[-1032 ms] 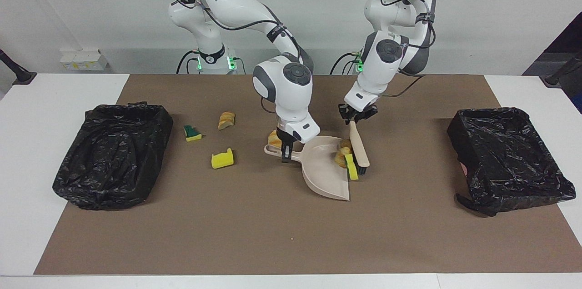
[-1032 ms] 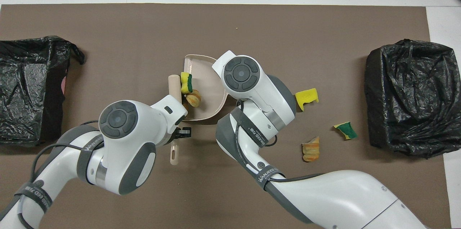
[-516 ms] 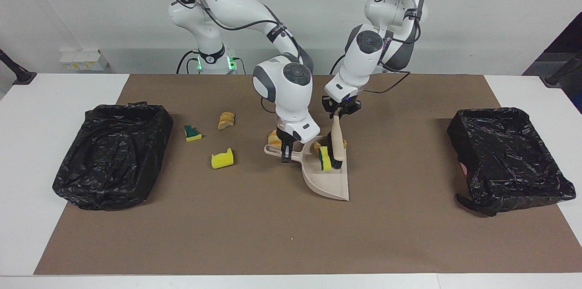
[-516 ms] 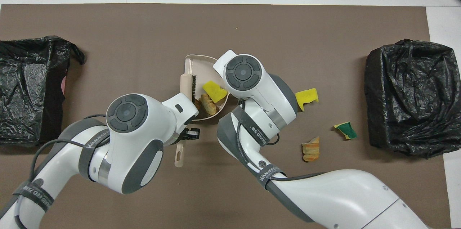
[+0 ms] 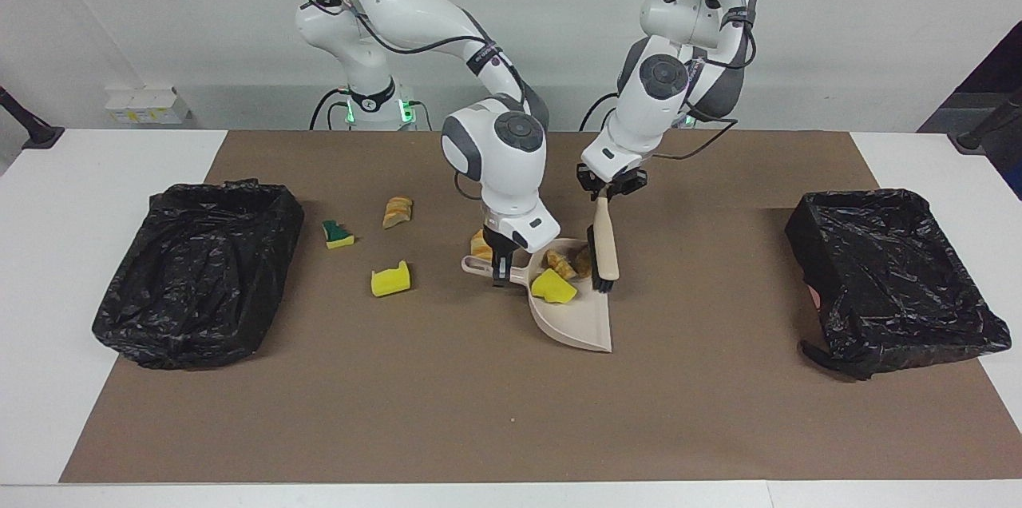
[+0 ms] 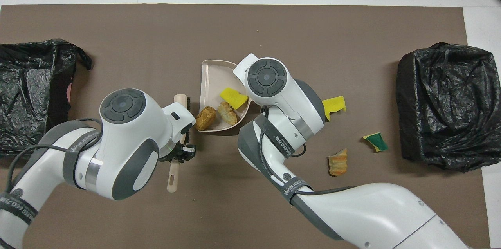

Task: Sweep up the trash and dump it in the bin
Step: 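Sweep the bread and sponge pieces into the dustpan with the left gripper, then carry the loaded dustpan with the right gripper toward the nearer black bag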

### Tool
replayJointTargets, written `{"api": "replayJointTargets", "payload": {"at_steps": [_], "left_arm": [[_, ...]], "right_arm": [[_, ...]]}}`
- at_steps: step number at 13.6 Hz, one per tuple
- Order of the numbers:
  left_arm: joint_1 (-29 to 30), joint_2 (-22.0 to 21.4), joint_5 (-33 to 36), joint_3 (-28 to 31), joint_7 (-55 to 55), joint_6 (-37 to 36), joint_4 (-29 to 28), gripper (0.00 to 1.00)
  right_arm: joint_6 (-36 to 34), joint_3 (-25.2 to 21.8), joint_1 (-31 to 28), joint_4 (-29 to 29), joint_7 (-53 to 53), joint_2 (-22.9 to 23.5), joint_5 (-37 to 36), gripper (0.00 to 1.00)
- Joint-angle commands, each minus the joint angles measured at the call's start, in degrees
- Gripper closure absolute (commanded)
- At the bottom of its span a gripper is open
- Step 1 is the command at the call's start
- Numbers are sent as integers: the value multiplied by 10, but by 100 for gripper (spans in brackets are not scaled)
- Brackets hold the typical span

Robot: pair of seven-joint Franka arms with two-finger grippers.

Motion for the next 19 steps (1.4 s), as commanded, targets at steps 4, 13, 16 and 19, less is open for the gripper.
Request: {"api": "replayJointTargets", "payload": {"at_steps": [4,13,16,19], "left_arm": [[5,-63,32,-4,-98,-20,-24,100],[-181,-129,21,-11,-243,96,-158,100],[-223,-116,-12,-11,-281,151,-179,100],[-245,-105,-38,-12,-278,156,-188,100]], "right_arm": [[-1,8,-26,-11,-45,-12,0,100],[-11,9,-78,-13,-121,-58,68,100],[-33,9,-104,-22,-140,-87,75,100],[-60,9,-148,-25,-196,-114,79,100]]}}
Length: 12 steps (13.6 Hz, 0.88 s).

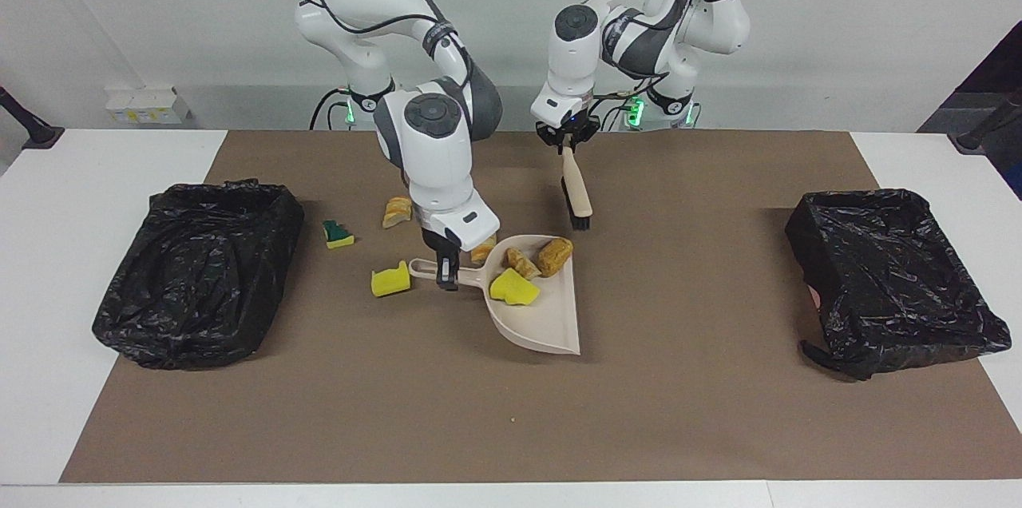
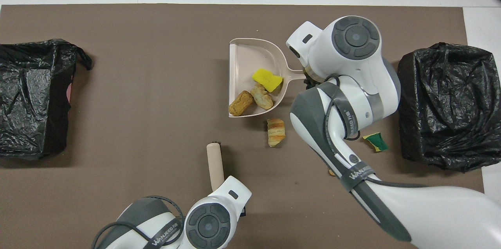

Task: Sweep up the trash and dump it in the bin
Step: 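Carry the loaded dustpan with the right gripper toward the nearer black bag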

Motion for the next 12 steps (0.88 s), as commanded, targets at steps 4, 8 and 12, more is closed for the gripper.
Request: {"api": "replayJointTargets", "payload": {"at_steps": [4,8,12], "left_arm": [[-19,3,-42,11,6,18,-16,100],[-15,5,-44,11,54,19,-18,100],[-16,25,-44,11,38,50,-18,100]], "right_arm": [[-35,7,-107,-23,-105,-64,44,100],[-58,7,-186,-22,-151,-94,46,100],[-90,7,-292,-22,-251,-116,98,100]]}}
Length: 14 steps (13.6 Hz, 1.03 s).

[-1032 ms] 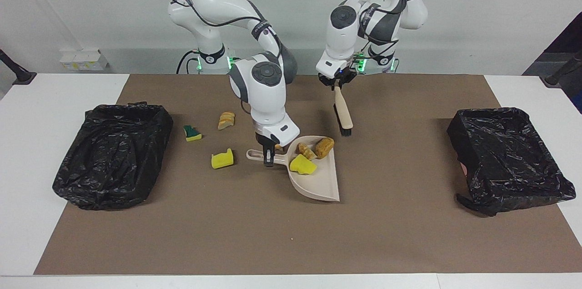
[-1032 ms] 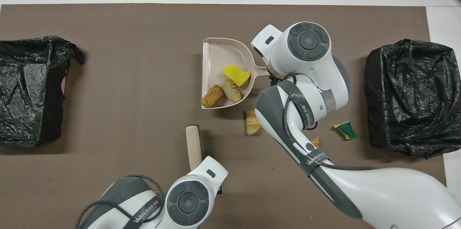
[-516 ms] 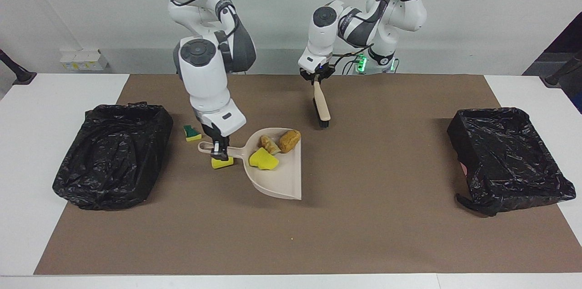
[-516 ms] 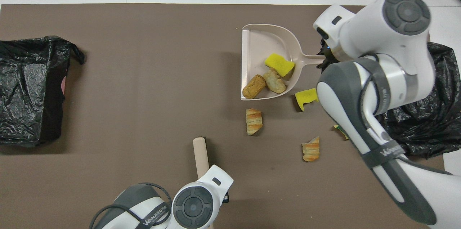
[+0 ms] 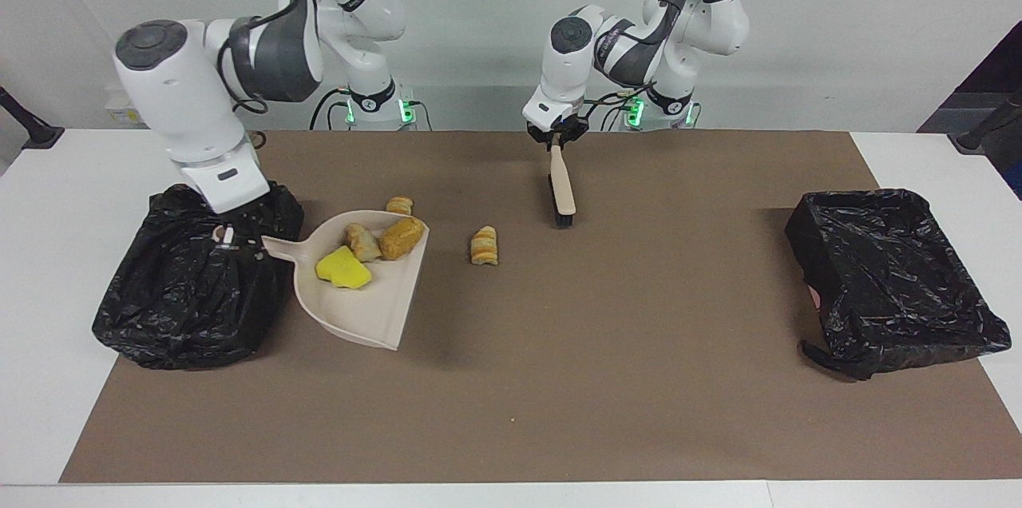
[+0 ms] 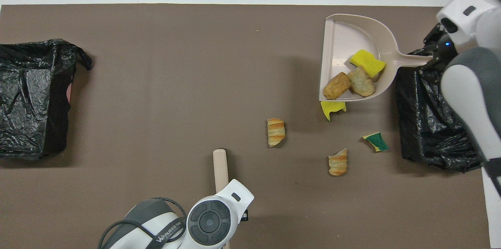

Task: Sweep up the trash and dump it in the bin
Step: 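Carry the loaded dustpan with the right gripper toward the nearer black bag, then tip the dustpan with the right gripper while the left gripper drops the brush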

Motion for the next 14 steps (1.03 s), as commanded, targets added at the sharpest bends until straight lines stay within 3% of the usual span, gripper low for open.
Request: {"api": "replayJointTargets", "payload": {"at_steps": [1,2,3,4,5,6,7,8,14], "left_arm": [[-8,13,-12,9,-5,36,-10,100],[-5,14,-12,9,-5,37,-10,97],[-5,16,-12,9,-4,38,-8,72],[-4,16,-12,9,-4,38,-9,54],[-4,16,-12,9,-2,38,-8,48],[-1,16,-12,10,-2,36,-6,35],[2,16,-12,11,-1,31,-5,8],[19,16,-11,12,1,27,-3,0],[129,14,51,12,21,17,33,0]], "right_arm": [[-8,8,-86,-17,-96,-25,36,100],[-8,8,-114,-16,-132,-26,36,100],[-7,7,-143,-16,-168,-29,36,100],[-7,6,-168,-18,-206,-34,36,100],[-6,4,-197,-18,-242,-37,35,100],[-4,3,-221,-18,-274,-40,28,100],[3,2,-239,-18,-301,-42,25,100],[6,1,-250,-19,-306,-44,21,100],[144,0,-248,-103,-254,-67,-118,100]]}}
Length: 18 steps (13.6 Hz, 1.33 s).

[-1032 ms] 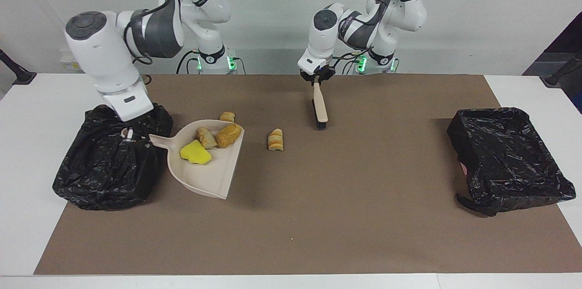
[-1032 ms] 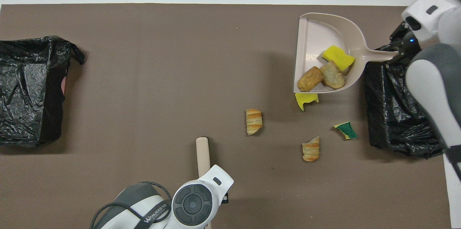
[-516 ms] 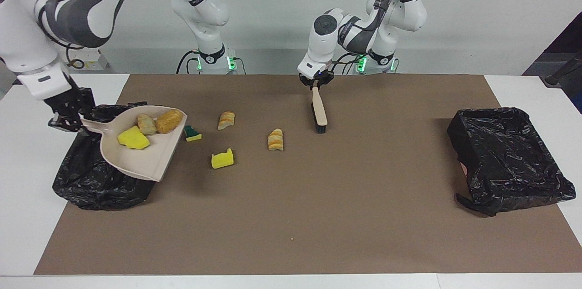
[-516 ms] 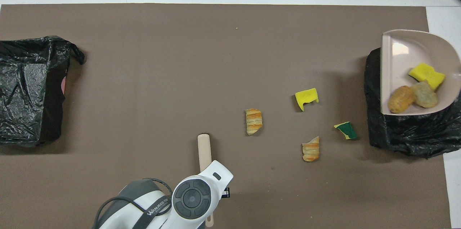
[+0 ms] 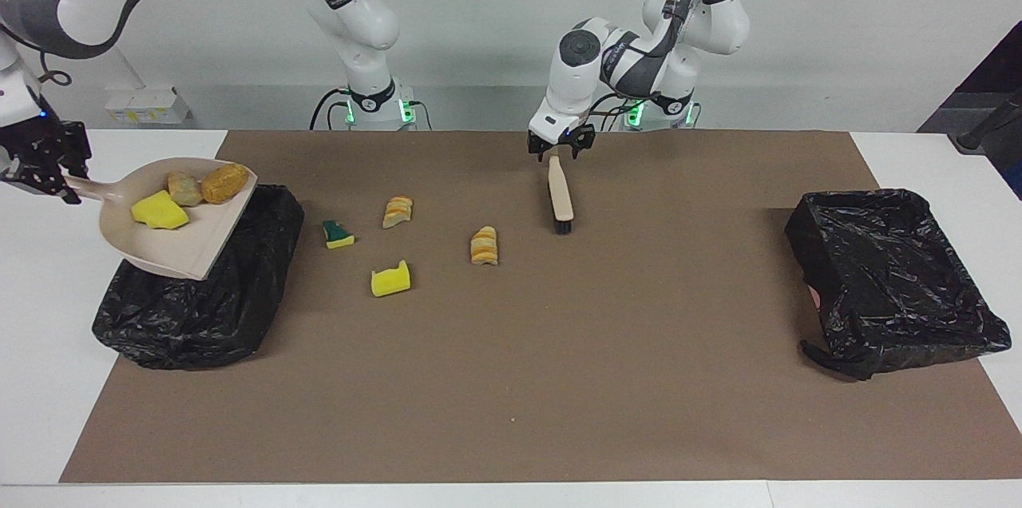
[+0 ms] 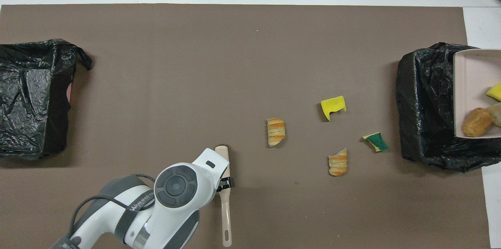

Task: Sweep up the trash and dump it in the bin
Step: 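Tip the dustpan with the right gripper while the left gripper drops the brush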

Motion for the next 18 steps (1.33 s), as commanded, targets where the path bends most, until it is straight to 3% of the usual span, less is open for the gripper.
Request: {"api": "replayJointTargets", "payload": {"at_steps": [1,5,8,12,18], "left_arm": [[57,-6,25,-4,28,-11,22,0],[158,-18,32,-1,160,-53,41,0],[223,-34,37,-1,270,-106,81,0],[286,-29,68,-1,366,-158,154,0],[342,-7,72,0,389,-250,295,0]], "right_arm": [[54,4,12,-74,71,-39,-75,100],[52,4,75,-122,269,-61,-241,100],[10,5,130,-128,380,-66,-358,100],[-12,5,149,-125,395,-65,-446,100],[-54,10,177,-92,372,-72,-515,100]]}}
